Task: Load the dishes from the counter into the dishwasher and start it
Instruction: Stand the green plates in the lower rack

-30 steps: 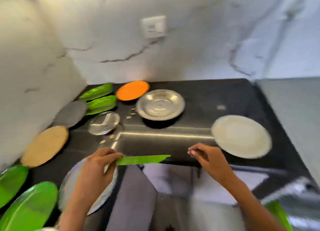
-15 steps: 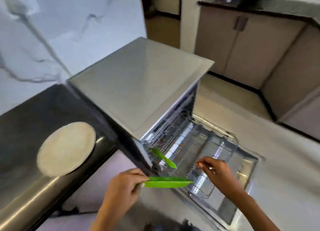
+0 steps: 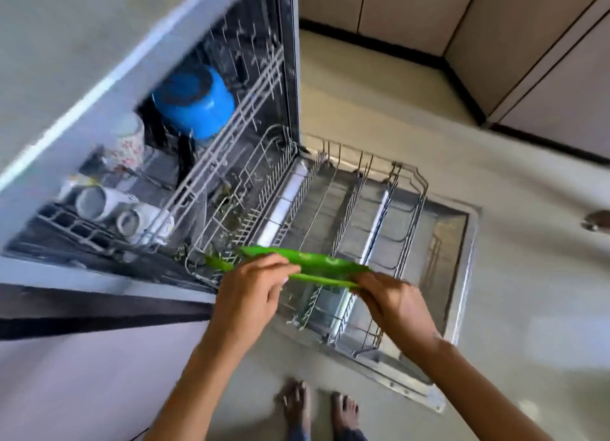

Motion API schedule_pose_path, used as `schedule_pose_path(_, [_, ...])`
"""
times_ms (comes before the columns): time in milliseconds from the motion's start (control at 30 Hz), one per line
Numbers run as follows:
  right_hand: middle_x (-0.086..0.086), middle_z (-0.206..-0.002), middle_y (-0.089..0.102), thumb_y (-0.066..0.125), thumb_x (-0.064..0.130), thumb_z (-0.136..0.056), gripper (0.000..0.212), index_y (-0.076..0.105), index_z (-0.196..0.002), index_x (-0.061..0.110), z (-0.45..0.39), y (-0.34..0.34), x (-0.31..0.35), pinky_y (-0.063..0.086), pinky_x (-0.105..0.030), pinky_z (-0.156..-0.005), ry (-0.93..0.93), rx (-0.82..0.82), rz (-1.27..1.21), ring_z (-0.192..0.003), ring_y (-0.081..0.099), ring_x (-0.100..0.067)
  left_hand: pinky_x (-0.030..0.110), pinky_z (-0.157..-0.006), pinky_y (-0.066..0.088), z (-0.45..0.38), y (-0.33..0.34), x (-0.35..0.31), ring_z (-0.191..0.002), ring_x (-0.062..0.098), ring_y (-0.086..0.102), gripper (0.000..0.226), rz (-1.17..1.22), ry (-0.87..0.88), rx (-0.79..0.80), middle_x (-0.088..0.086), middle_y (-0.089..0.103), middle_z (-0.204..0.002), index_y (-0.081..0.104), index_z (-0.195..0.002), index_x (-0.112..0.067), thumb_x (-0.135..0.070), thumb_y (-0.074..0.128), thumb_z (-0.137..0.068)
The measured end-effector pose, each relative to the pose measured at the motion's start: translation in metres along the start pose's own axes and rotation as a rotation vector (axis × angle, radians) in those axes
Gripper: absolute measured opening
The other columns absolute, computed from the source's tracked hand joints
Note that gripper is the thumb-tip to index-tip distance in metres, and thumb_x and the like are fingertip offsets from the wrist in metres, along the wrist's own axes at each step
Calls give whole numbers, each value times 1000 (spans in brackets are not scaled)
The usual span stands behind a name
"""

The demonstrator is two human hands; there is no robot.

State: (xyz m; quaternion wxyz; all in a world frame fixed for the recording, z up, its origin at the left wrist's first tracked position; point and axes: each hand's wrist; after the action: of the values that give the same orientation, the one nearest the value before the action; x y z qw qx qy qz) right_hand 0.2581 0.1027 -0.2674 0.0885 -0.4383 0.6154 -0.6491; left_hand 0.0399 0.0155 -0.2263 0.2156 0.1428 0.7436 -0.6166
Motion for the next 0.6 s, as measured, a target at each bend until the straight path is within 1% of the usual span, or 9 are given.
schedule_pose_path(100, [-2, -64, 64, 55, 29, -80, 10, 60, -82, 21, -16, 37, -14, 42, -28, -36, 74, 4, 50, -49, 61, -27, 29, -86, 43, 14, 40, 33, -98, 16, 58, 44, -41, -83, -202, 2, 65, -117, 65, -118, -6, 2, 61, -75])
schedule_pose_path(167, [-6, -64, 66, 63, 23, -79, 8, 65, -83, 16, -31, 53, -21, 45, -32, -40, 165, 31, 38, -51, 62, -31, 35, -87, 44, 31, 66, 53, -100, 23, 59, 47, -111, -172, -205, 10, 64, -120, 60, -123, -2, 1, 59, -76])
schedule_pose_path(267, [-15, -72, 67, 67, 19, -82, 15, 66, -95, 13, -52, 77, -25, 45, -36, -52, 235, 119, -27, -67, 63, -39, 35, -84, 40, 66, 113, 84, -93, 30, 62, 56, -246, -237, 41, 13, 67, -111, 62, -118, -2, 2, 74, -63])
schedule_pose_path(333, [-18, -79, 67, 65, 24, -84, 19, 64, -100, 16, -65, 92, -27, 44, -37, -59, 271, 195, -81, -77, 62, -40, 37, -91, 37, 84, 137, 97, -102, 28, 60, 56, -285, -215, 241, 13, 67, -113, 66, -113, -3, -7, 78, -58])
schedule_pose_path(400, [-16, -75, 65, 67, 25, -82, 15, 65, -94, 16, -77, 109, -25, 43, -36, -61, 289, 245, -196, -78, 61, -39, 43, -94, 41, 95, 153, 105, -102, 25, 64, 61, -348, -239, 426, 12, 68, -111, 70, -104, -6, -23, 87, -49])
schedule_pose_path(433, [-15, -71, 62, 69, 25, -80, 13, 65, -89, 16, -83, 117, -22, 41, -34, -61, 288, 266, -245, -76, 61, -39, 43, -91, 47, 99, 158, 109, -99, 25, 66, 65, -364, -262, 500, 12, 69, -108, 72, -101, -6, -29, 90, -43])
schedule_pose_path(467, [-14, -70, 60, 71, 26, -79, 14, 65, -86, 15, -88, 125, -18, 38, -32, -61, 284, 289, -272, -76, 60, -37, 44, -87, 50, 102, 161, 112, -98, 25, 67, 68, -370, -282, 544, 13, 69, -107, 73, -100, -5, -32, 91, -40])
schedule_pose_path(533, [-14, -80, 65, 71, 31, -79, 19, 66, -91, 17, -97, 140, -11, 38, -31, -63, 265, 344, -279, -82, 61, -35, 45, -84, 51, 105, 164, 115, -97, 25, 67, 71, -359, -304, 578, 14, 69, -108, 72, -102, -4, -33, 92, -39])
schedule_pose_path(600, [-13, -92, 67, 69, 35, -80, 25, 65, -99, 21, -106, 153, -2, 44, -34, -70, 244, 396, -260, -93, 61, -34, 44, -91, 48, 104, 161, 116, -108, 25, 63, 73, -370, -275, 566, 16, 62, -120, 67, -113, -4, -30, 90, -49])
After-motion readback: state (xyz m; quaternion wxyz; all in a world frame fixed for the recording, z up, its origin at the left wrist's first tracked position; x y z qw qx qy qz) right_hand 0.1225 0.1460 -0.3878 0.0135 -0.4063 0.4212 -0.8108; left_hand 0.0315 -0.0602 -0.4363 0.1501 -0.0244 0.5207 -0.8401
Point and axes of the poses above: each hand's wrist, its own z-axis away from the middle knuckle, its own y-axis out of the palm, x = y × z
